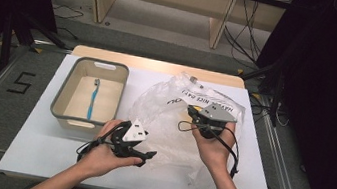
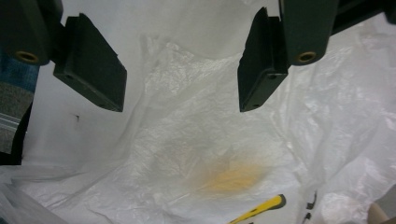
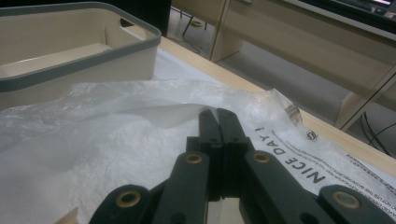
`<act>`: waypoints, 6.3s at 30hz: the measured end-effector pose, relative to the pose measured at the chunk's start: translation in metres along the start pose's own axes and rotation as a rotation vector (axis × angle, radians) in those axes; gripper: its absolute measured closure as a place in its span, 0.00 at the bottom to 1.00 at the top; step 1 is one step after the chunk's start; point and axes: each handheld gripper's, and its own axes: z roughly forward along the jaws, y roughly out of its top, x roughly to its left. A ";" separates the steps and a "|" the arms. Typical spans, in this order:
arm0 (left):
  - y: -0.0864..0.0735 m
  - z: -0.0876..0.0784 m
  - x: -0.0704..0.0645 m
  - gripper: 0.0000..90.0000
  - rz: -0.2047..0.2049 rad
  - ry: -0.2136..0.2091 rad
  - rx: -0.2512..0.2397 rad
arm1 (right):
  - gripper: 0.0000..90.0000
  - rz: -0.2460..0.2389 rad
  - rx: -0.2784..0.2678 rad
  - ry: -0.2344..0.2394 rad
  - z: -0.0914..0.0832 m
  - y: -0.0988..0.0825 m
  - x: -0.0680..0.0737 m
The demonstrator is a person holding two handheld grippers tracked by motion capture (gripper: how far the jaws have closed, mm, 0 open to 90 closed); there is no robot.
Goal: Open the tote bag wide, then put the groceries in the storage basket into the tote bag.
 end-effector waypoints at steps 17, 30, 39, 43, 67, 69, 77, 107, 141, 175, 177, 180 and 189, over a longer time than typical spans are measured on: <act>-0.010 -0.019 0.017 0.33 -0.032 0.062 -0.008 | 1.00 0.002 0.009 0.010 0.002 -0.001 0.001; -0.011 -0.023 0.025 0.33 -0.039 0.093 -0.011 | 1.00 0.007 0.011 0.005 0.000 -0.003 -0.001; -0.011 -0.023 0.027 0.33 -0.043 0.101 -0.012 | 1.00 0.013 0.008 0.005 -0.001 -0.004 -0.002; -0.012 -0.022 0.028 0.33 -0.048 0.096 -0.011 | 1.00 0.018 0.006 0.002 -0.001 -0.003 -0.003; -0.006 -0.035 0.034 0.31 -0.066 0.103 -0.022 | 1.00 0.023 0.016 0.010 0.000 -0.005 -0.003; -0.004 -0.039 0.035 0.31 -0.070 0.114 -0.032 | 1.00 0.023 0.014 0.013 0.001 -0.006 -0.003; -0.003 -0.052 0.048 0.31 -0.108 0.155 -0.045 | 1.00 0.030 0.017 0.013 0.000 -0.006 -0.003; -0.006 -0.067 0.127 0.32 -0.288 0.334 0.027 | 1.00 0.026 0.021 0.016 0.000 -0.006 -0.002; -0.027 -0.009 0.223 0.39 -0.503 0.443 0.304 | 1.00 0.025 0.023 0.022 0.000 -0.007 -0.001; -0.052 0.019 0.249 0.51 -0.618 0.473 0.422 | 1.00 0.017 0.031 0.030 0.001 -0.007 0.001; -0.053 0.020 0.249 0.53 -0.617 0.472 0.429 | 1.00 0.019 0.028 0.031 0.001 -0.007 0.001; -0.053 0.022 0.249 0.54 -0.617 0.473 0.443 | 1.00 0.018 0.029 0.031 0.001 -0.007 0.001; -0.056 0.023 0.251 0.60 -0.635 0.476 0.450 | 1.00 0.020 0.029 0.032 0.001 -0.006 0.001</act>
